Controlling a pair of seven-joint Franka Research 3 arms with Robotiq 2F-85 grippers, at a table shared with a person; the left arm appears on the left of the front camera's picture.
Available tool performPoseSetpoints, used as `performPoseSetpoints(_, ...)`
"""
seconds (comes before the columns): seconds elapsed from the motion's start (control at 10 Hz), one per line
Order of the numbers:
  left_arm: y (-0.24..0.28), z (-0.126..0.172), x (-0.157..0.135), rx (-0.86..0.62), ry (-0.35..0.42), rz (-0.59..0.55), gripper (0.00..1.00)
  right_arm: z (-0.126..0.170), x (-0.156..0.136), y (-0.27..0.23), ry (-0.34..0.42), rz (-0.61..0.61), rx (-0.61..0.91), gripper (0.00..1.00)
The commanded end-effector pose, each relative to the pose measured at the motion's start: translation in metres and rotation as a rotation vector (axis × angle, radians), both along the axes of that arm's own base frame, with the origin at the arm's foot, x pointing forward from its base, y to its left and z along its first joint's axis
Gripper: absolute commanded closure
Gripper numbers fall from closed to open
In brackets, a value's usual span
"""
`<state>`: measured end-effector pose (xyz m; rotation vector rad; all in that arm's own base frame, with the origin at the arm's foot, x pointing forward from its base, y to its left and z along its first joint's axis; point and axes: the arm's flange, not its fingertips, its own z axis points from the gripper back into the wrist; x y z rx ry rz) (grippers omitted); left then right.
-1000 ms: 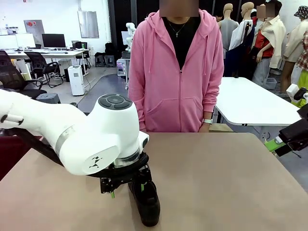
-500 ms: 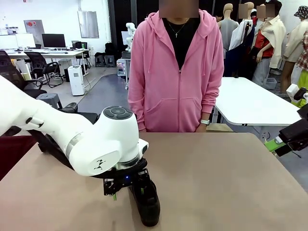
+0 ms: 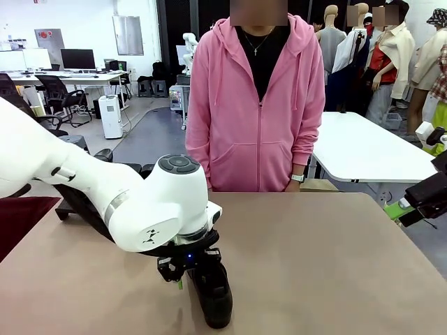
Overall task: Organize the shoes by placing them on the stand.
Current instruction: Place the Shoe from the middle of the table onto the Shoes Stand.
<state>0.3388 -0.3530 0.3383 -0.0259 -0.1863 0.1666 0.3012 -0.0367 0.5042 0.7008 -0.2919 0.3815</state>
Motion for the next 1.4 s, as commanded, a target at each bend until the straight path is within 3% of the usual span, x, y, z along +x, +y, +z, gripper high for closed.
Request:
performPoseSetpoints(0.0, -0.002, 0.001, 0.002, 0.001, -0.038, -0.052, 1.00, 0.001, 0.000, -0.003, -0.017, 0.019, 0.007, 0.00)
performPoseSetpoints(0.8, -0.013, 0.049, -0.045, -0.060, -0.078, -0.405, 1.00, 0.001, 0.000, -0.003, -0.017, 0.019, 0.007, 0.00)
performPoseSetpoints(1.1, 0.018, 0.108, -0.083, -0.037, -0.153, -0.646, 1.00, 0.001, 0.000, -0.003, -0.017, 0.019, 0.007, 0.00)
performPoseSetpoints(1.3, 0.050, 0.136, -0.105, -0.027, -0.248, -0.619, 1.00, 0.001, 0.000, -0.003, -0.017, 0.019, 0.007, 0.00)
